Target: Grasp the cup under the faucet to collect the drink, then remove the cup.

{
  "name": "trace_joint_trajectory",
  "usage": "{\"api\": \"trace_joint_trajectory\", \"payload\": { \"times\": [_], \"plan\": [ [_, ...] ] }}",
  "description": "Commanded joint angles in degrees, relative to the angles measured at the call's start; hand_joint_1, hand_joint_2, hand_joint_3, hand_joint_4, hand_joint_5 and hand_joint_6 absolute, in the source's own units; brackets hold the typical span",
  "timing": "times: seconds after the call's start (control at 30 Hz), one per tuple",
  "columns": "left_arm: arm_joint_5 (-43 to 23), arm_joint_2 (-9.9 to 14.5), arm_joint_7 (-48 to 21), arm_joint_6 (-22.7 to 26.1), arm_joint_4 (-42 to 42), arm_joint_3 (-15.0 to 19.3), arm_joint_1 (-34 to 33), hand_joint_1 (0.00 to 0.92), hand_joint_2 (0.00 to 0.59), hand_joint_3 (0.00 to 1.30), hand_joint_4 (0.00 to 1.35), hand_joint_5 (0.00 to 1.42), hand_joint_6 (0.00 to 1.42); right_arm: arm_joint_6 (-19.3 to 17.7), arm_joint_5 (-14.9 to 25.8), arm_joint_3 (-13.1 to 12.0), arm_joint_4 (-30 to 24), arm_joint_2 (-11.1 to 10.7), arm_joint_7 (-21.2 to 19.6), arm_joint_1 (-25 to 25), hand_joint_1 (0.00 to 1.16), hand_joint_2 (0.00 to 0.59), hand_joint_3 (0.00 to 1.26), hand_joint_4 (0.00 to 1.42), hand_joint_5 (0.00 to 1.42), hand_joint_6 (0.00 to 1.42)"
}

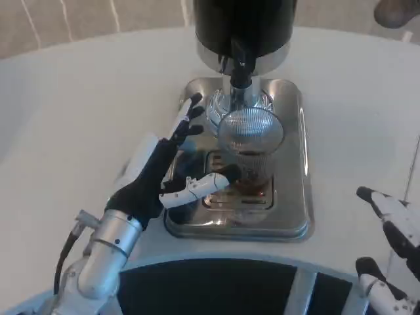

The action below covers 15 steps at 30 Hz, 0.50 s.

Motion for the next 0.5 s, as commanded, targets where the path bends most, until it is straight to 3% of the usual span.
{"api": "trace_joint_trajectory", "payload": {
  "times": [0.03, 0.5],
  "plan": [
    [0.03, -0.58, -1.24, -2.25, 1.49, -0.99, -1.28, 0.362, 0.067, 0.00, 0.00, 0.18, 0.27, 0.24, 0.92, -0.19, -0.84, 2.96, -0.64, 2.32, 0.15, 0.549, 0.00, 0.00, 0.00, 0.00],
    [0.18, -1.46, -2.28, -3.22, 4.29, -1.57, -3.34, 0.354, 0.061, 0.00, 0.00, 0.21, 0.29, -1.48, 3.30, -0.49, -0.84, 3.40, -2.32, 6.06, 0.15, 0.563, 0.00, 0.00, 0.00, 0.00]
  ]
}}
